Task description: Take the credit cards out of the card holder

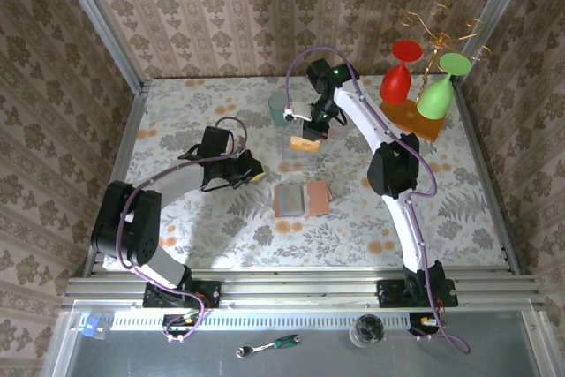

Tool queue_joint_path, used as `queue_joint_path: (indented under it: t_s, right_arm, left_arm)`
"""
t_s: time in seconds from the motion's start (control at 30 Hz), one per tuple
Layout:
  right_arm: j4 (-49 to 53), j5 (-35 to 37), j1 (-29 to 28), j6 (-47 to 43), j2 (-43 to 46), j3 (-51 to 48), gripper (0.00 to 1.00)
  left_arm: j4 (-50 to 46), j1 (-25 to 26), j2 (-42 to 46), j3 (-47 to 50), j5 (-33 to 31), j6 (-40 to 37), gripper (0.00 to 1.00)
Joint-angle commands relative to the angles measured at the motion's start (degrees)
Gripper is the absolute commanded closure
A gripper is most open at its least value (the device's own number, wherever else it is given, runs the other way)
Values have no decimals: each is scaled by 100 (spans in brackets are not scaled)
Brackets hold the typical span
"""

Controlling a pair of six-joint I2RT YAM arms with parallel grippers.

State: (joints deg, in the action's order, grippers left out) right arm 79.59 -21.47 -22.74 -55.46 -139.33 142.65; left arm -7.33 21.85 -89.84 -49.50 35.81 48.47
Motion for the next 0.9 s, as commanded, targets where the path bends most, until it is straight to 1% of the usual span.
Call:
queue_joint_path:
  t_s: [0.0,0.57,0.87]
  right_arm:
    - [356,-281,22,-102,-192,246,100]
    - [605,-517,-67,-194,-741,236,100]
    - [537,-519,-117,-193,-990,210,100]
  left_arm:
    - [-12,-58,-82,-51,40,92,100]
    - [-9,-94,-86,-6,66,133,100]
    - [-14,-102,-54,61,40,145,100]
